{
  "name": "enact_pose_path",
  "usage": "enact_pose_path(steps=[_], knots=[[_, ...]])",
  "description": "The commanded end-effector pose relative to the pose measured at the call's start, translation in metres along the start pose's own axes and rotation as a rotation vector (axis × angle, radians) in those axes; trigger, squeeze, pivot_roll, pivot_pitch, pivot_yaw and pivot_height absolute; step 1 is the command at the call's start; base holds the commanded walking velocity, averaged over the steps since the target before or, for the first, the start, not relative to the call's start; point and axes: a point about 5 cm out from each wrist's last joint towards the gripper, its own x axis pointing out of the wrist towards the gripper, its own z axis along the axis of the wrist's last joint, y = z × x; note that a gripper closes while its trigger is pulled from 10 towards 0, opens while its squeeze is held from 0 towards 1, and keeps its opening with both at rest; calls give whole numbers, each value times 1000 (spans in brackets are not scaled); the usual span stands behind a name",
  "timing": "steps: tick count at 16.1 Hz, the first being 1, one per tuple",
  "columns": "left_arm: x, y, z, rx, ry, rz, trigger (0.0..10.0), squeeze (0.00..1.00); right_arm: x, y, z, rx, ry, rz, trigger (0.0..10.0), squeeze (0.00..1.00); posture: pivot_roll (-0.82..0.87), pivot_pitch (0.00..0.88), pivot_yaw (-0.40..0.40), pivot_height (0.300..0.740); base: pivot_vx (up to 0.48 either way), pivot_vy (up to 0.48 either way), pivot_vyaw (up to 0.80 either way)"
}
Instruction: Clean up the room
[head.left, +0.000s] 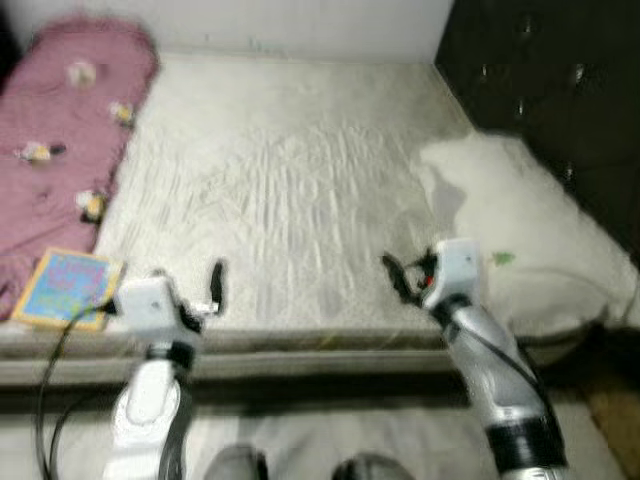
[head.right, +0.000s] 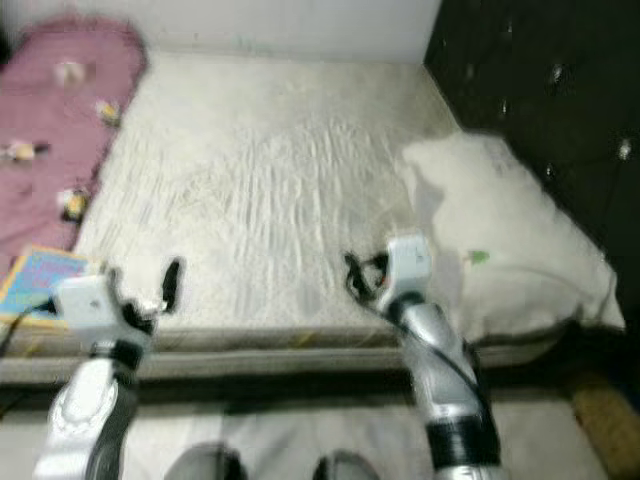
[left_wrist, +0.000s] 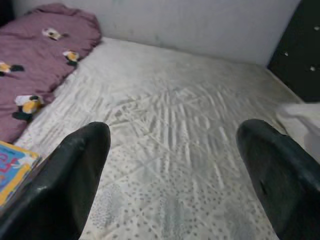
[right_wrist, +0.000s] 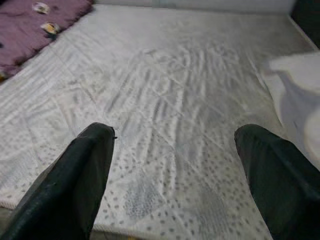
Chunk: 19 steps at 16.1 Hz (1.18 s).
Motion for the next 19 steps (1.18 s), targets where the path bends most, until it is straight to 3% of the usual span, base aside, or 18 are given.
enact_pose_path(steps=[1, 4, 7, 11, 14, 15, 17, 19], knots=[[0, 6, 2, 22, -9, 16, 10000, 0, 3, 3, 6, 0, -25, 6, 10000, 0, 36, 54, -69, 740, 0, 439, 0], [0, 5, -1, 39, 2, 12, 10000, 0, 5, 6, 4, 13, -24, 36, 10000, 0, 36, 38, -59, 740, 0, 440, 0], [4, 2, -5, 38, 10, -9, 10000, 0, 13, 10, 4, -53, -13, 100, 10000, 0, 31, 20, -37, 740, 0, 439, 0], [6, 4, -9, 10, 14, 3, 10000, 0, 11, 12, -7, -125, 56, 127, 10000, 0, 1, 19, -15, 740, 0, 0, 0], [7, 3, 0, 21, -32, -33, 10000, 0, 4, 19, -5, -44, 33, 176, 10000, 0, 12, 30, -11, 740, 89, 0, 0], [7, 4, 2, 17, -40, -34, 10000, 0, 2, 20, -3, -65, 12, 185, 10000, 0, 12, 30, -9, 740, 281, 0, 0], [5, 6, 2, 23, -35, -38, 10000, 0, 5, 19, 2, -117, -33, 122, 10000, 0, 9, 33, -6, 740, 311, 0, 0], [2, 7, -2, 20, -22, -34, 10000, 0, 9, 16, 5, -97, -48, 41, 10000, 0, 10, 36, -5, 740, 326, 0, 0]])
